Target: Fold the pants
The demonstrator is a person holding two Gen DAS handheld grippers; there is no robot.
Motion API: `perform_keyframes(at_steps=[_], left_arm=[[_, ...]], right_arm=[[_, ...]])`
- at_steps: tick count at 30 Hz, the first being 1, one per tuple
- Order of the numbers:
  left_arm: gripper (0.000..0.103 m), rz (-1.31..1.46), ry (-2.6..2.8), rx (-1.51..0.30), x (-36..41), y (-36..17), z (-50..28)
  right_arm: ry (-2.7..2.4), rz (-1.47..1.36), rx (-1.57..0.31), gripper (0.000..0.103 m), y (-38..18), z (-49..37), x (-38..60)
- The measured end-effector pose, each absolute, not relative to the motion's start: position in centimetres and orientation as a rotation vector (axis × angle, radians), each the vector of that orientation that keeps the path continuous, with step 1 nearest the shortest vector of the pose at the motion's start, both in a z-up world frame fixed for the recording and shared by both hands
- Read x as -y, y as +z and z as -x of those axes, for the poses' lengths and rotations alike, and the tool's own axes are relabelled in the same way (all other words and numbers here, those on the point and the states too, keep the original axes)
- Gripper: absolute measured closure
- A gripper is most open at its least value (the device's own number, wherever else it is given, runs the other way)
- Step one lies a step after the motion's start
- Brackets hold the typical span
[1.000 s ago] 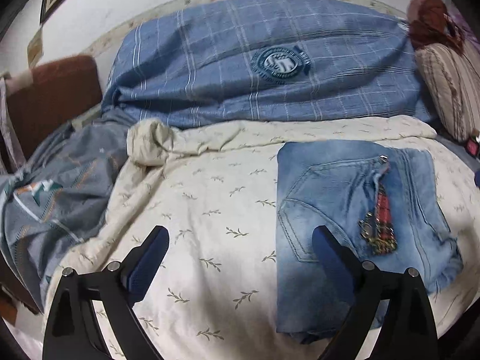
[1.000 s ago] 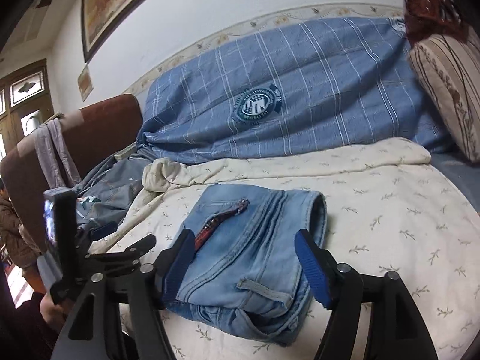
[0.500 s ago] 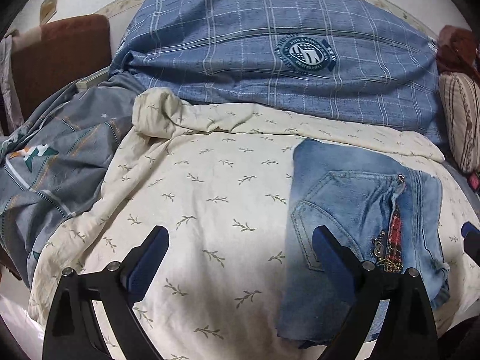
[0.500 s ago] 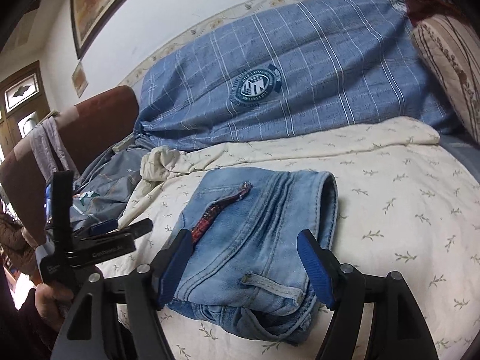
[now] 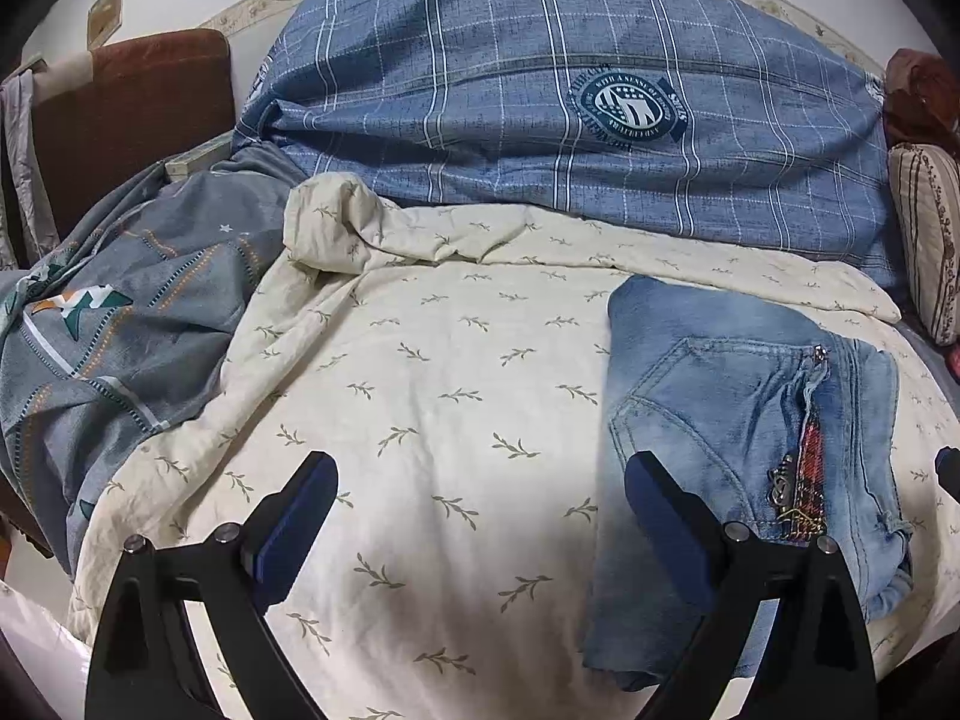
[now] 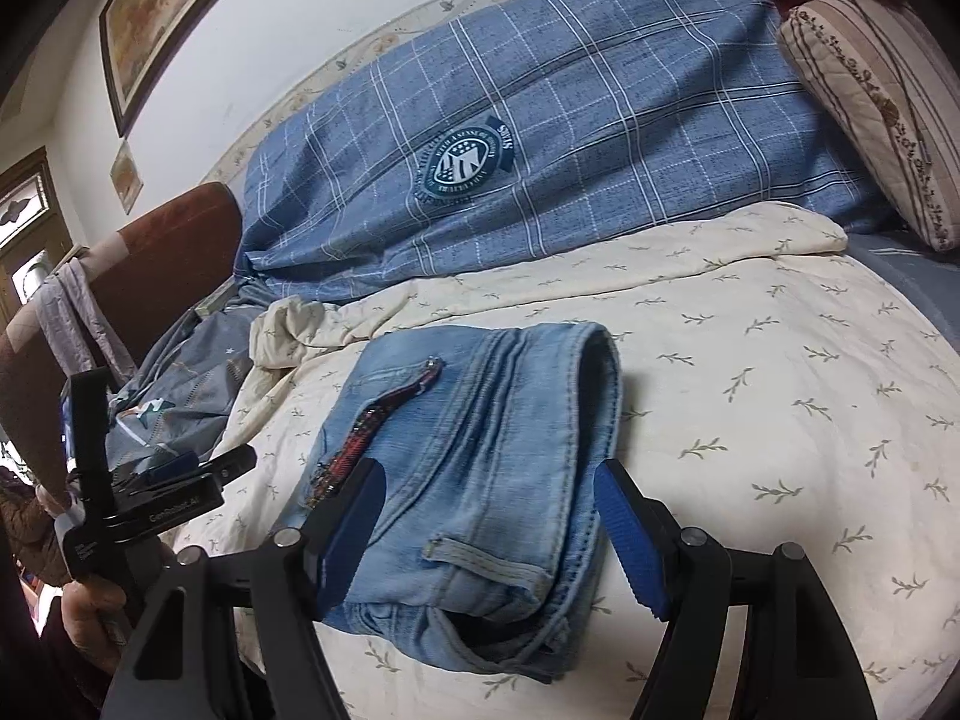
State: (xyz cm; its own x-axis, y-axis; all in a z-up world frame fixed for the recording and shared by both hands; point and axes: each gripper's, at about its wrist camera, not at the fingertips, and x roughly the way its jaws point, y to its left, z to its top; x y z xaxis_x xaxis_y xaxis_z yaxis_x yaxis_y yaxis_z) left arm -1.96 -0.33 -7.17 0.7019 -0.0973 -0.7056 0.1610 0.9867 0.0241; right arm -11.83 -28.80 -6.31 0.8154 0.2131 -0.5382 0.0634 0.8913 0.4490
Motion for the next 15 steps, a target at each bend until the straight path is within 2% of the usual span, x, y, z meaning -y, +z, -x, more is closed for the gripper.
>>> perform_keyframes(at_steps=[15], left_arm=[[0.006, -0.215, -0.207, -0.839, 3.3, -9.0, 2.3]], right_arm=[[0.214, -0.478, -0.632, 0.028, -6.7, 11.8, 27.8]])
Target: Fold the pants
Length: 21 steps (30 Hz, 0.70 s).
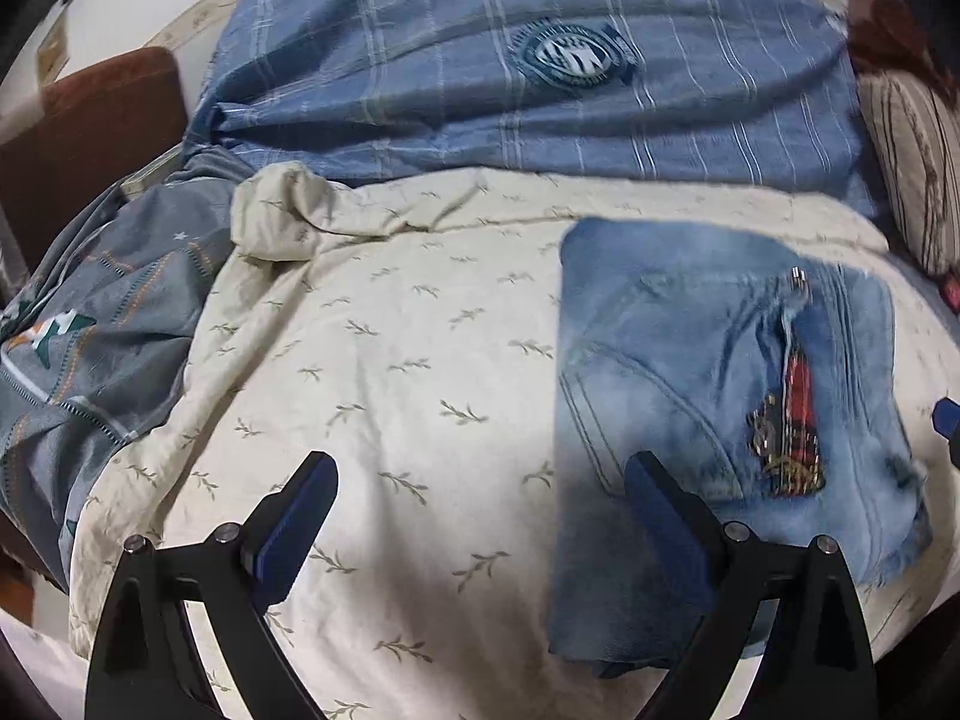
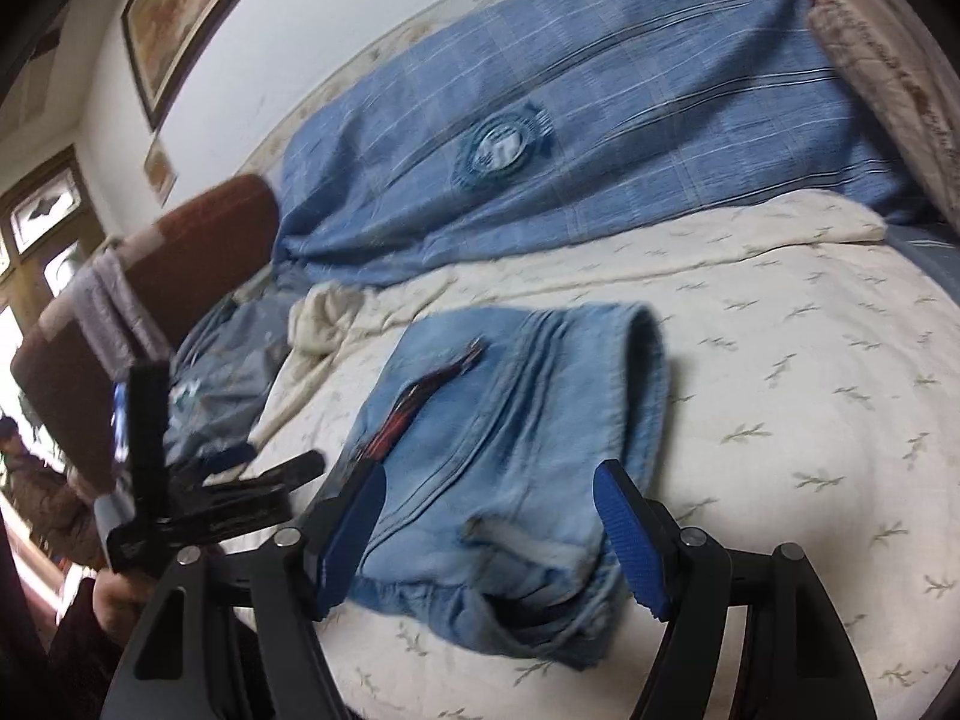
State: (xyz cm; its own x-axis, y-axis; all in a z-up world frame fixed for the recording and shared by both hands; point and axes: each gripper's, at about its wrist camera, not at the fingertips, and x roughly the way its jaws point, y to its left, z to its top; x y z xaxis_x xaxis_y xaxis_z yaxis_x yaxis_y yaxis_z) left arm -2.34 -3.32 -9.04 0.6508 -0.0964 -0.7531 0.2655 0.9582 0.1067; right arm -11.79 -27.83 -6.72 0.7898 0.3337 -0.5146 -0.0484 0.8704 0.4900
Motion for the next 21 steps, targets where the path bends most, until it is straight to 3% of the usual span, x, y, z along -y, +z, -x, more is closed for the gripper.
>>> perform_keyframes(at_steps=[8, 16, 21], left_arm=[[0.006, -0.247, -0.228, -0.885, 3.8, -10.4, 2.3], [0.006, -0.046, -0.218, -0.832, 1.6, -6.5, -0.7], [0.006, -0.105, -0.181, -0.849, 4.0, -6.1, -4.9]], right_arm=[[0.29, -0.467, -0.82, 0.028, -9.6, 9.9, 25.9], [0.295, -0.628, -0.717, 0.028, -7.3, 9.5, 29.5], [0.293, -0.694, -0.61, 0.028, -5.1, 6.5, 32.0]])
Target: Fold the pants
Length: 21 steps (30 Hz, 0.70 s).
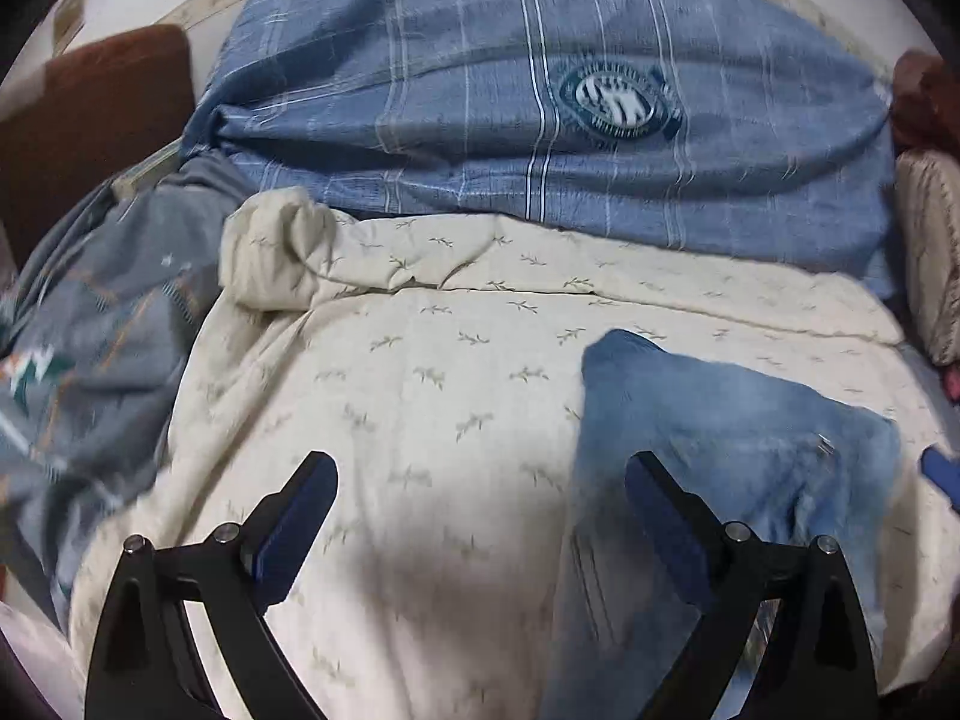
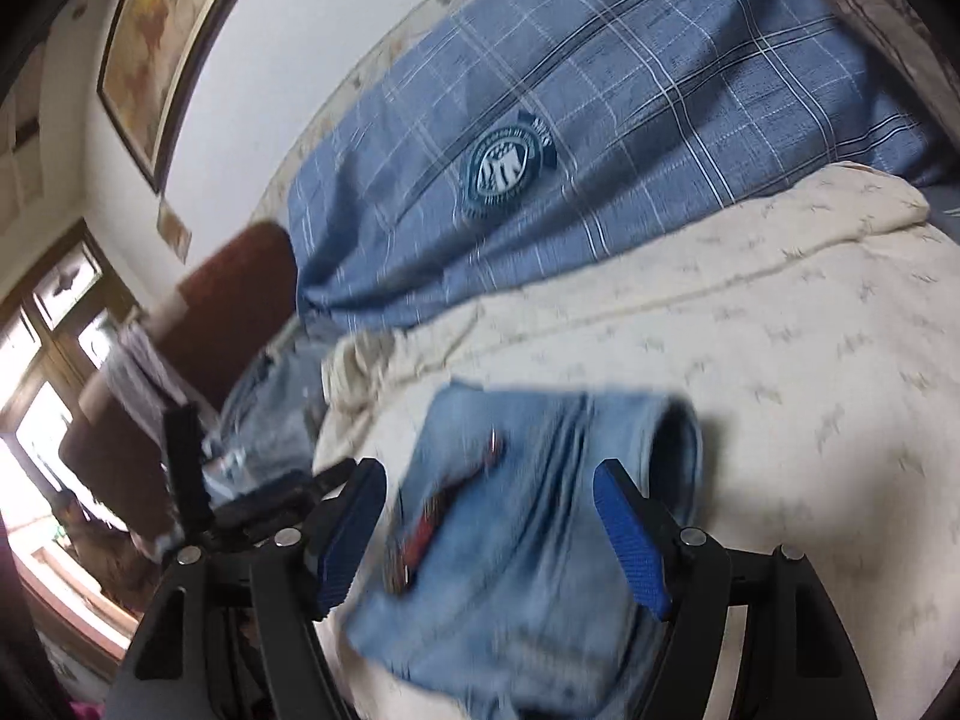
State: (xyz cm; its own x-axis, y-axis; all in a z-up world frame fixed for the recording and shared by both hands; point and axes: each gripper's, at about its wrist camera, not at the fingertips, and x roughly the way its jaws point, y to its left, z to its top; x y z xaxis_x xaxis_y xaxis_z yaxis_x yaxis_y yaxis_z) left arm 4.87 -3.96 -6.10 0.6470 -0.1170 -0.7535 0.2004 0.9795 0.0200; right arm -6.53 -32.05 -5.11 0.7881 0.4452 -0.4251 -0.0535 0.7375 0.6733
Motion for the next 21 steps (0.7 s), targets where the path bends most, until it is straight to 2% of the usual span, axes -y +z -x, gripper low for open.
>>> perform_keyframes(at_steps=[8, 21], left_arm=[[0.006, -0.131, -0.22, -0.923, 7.1, -9.6, -7.6], [0.005, -0.209, -0.25, -0.905, 8.2, -10.6, -8.6]], right_arm=[[0.287, -0.882, -0.694, 0.028, -9.3, 1.5, 34.3], [0.278, -0.865, -0.741, 0.028, -11.1, -0.5, 34.5]])
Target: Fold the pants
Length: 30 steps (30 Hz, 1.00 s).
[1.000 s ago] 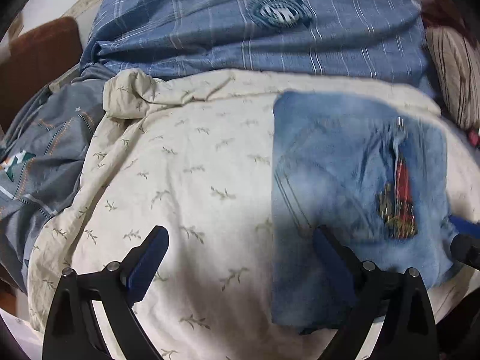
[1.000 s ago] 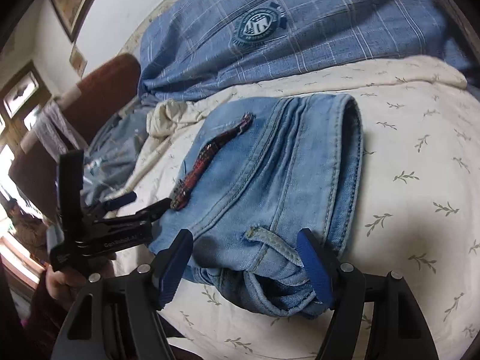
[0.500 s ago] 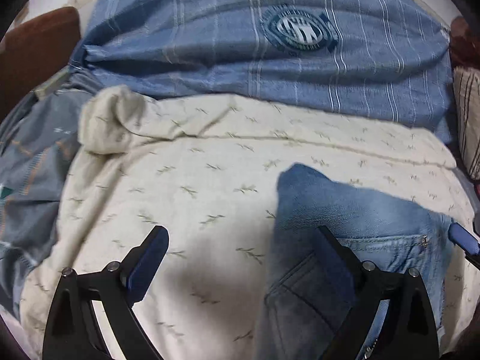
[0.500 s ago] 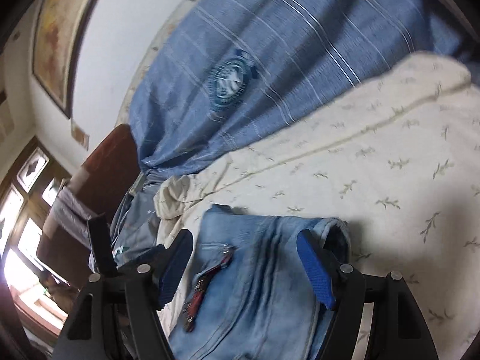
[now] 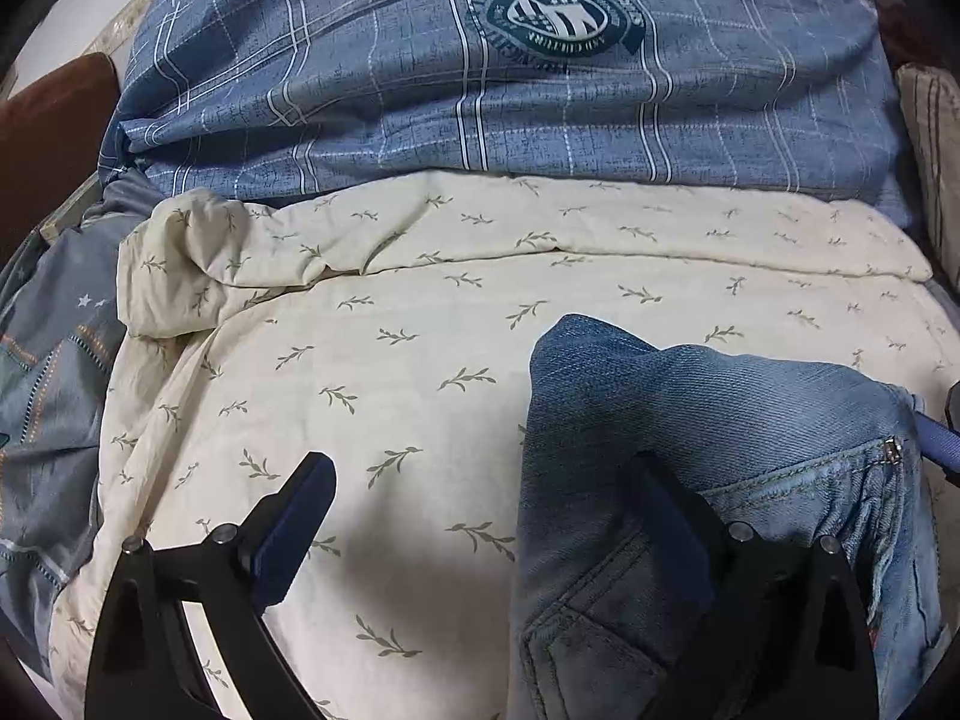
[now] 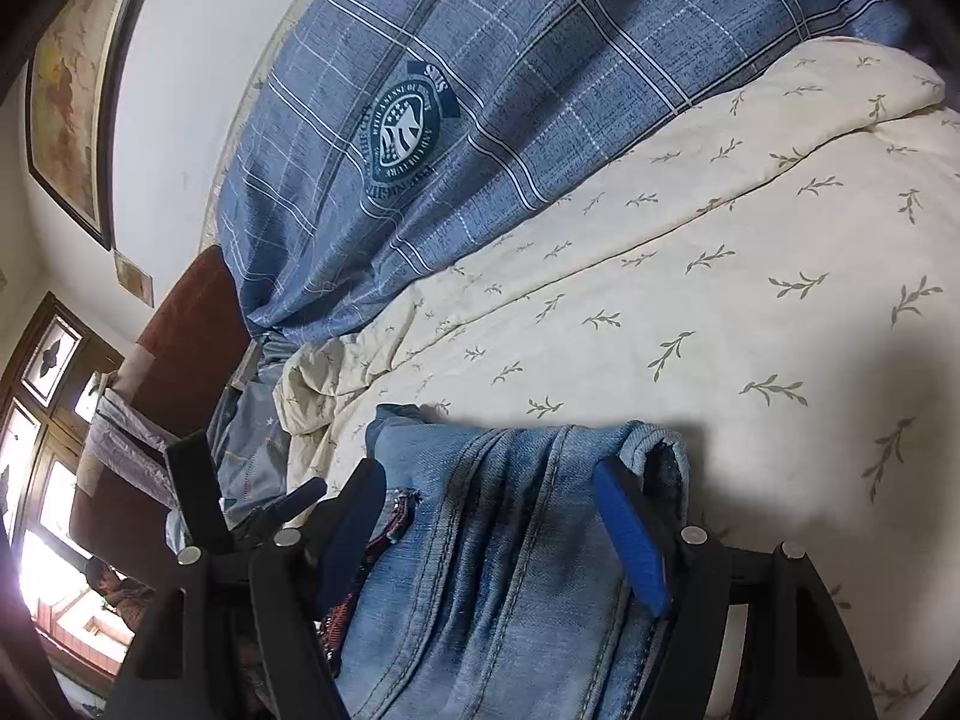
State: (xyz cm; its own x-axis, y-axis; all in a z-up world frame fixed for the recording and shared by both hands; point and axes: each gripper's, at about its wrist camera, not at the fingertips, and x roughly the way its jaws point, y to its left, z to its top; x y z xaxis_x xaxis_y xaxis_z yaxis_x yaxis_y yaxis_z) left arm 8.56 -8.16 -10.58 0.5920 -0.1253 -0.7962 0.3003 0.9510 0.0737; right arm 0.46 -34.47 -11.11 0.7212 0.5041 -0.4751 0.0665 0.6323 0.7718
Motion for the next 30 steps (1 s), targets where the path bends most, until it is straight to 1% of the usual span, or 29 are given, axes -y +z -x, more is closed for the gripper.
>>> perform_keyframes(at_steps=[7, 12, 17, 24, 30], left_arm=[[0.005, -0.046, -0.33, -0.925, 4.4, -9.5, -6.7], [0.005, -0.026, -0.437, -0.94, 3.1, -9.6, -4.9], [0.005, -0.021, -0.558, -1.005, 2.8, -10.7, -3.9], [0.005, 0.123, -0.687, -1.067, 2.7, -11.2, -4.6], [0.005, 0.12, -0.7, -1.104, 4.1, -12.1, -4.7]], right_arm=[[0.287, -0.84, -0.674, 0.028, -9.1, 3.5, 35.2], [0.272, -0.893, -0.723, 0.028, -9.8, 6.4, 36.0], [0.29, -0.926, -0.757, 0.028, -10.6, 8.3, 35.9], [0.279, -0.959, -0.837, 0.028, -12.5, 7.4, 35.0], [0.245, -0.95, -0.912, 0.028, -14.1, 6.2, 34.4]])
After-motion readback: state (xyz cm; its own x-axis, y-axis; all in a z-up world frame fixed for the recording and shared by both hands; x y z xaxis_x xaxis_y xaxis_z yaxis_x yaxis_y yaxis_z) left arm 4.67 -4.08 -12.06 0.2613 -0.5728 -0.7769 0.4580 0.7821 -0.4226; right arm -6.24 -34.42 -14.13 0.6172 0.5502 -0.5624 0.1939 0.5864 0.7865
